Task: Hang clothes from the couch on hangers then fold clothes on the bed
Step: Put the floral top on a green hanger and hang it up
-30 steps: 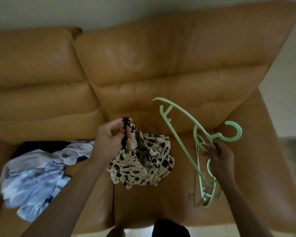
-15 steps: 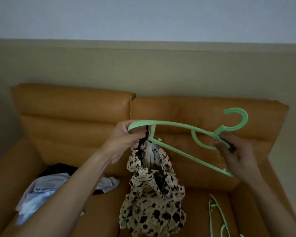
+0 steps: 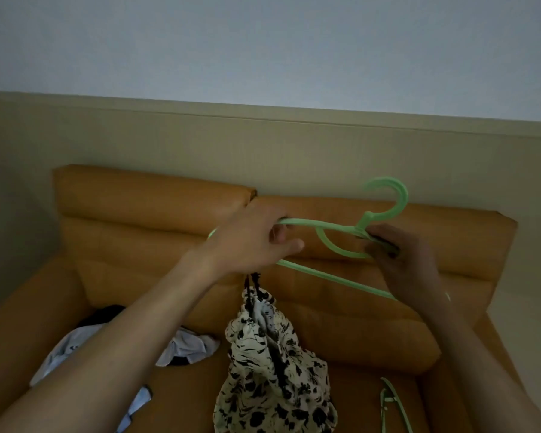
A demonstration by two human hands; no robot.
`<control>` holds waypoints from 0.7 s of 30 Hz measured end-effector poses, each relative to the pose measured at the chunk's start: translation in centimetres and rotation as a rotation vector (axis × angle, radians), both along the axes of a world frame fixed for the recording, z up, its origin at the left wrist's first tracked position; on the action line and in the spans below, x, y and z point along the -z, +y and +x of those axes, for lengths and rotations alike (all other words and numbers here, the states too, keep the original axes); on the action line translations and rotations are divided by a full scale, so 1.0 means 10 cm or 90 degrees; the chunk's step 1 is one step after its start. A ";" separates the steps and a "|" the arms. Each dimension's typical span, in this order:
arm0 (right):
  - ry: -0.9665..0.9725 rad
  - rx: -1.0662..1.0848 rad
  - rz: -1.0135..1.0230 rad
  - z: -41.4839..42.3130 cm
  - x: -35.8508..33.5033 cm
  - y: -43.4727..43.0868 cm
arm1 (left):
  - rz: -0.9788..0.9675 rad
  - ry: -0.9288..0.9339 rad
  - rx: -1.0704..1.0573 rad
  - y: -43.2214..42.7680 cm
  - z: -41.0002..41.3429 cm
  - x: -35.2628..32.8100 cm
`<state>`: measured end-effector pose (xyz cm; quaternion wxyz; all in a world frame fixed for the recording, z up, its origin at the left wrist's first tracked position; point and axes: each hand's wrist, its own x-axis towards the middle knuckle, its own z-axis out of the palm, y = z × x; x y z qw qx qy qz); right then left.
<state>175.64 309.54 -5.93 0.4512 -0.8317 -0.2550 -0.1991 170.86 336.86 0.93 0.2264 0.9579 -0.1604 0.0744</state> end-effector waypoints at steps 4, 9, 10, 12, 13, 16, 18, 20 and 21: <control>-0.024 0.009 -0.027 0.11 -0.06 0.09 | 0.060 -0.067 0.015 -0.18 0.10 -0.05; -0.150 0.181 0.057 -0.16 0.04 0.20 | 0.079 -0.069 0.043 -0.18 0.16 -0.12; -0.225 0.211 0.064 -0.30 0.14 0.25 | 0.075 -0.073 0.039 -0.16 0.15 -0.14; -0.268 0.142 0.083 -0.55 0.43 0.38 | 0.076 -0.077 0.040 -0.15 0.11 -0.20; -0.204 0.070 0.091 -0.64 0.59 0.46 | 0.078 -0.081 0.045 -0.16 0.09 -0.23; 0.128 -0.030 0.045 -0.74 1.04 0.76 | 0.072 -0.085 0.069 -0.22 0.02 -0.32; 0.256 -0.052 0.004 -0.69 1.23 0.98 | 0.067 -0.089 0.082 -0.26 -0.02 -0.36; 0.309 -0.092 -0.048 -0.63 1.35 1.22 | 0.058 -0.091 0.092 -0.29 -0.05 -0.40; 0.314 -0.091 -0.092 -0.60 1.40 1.32 | 0.054 -0.092 0.097 -0.31 -0.07 -0.42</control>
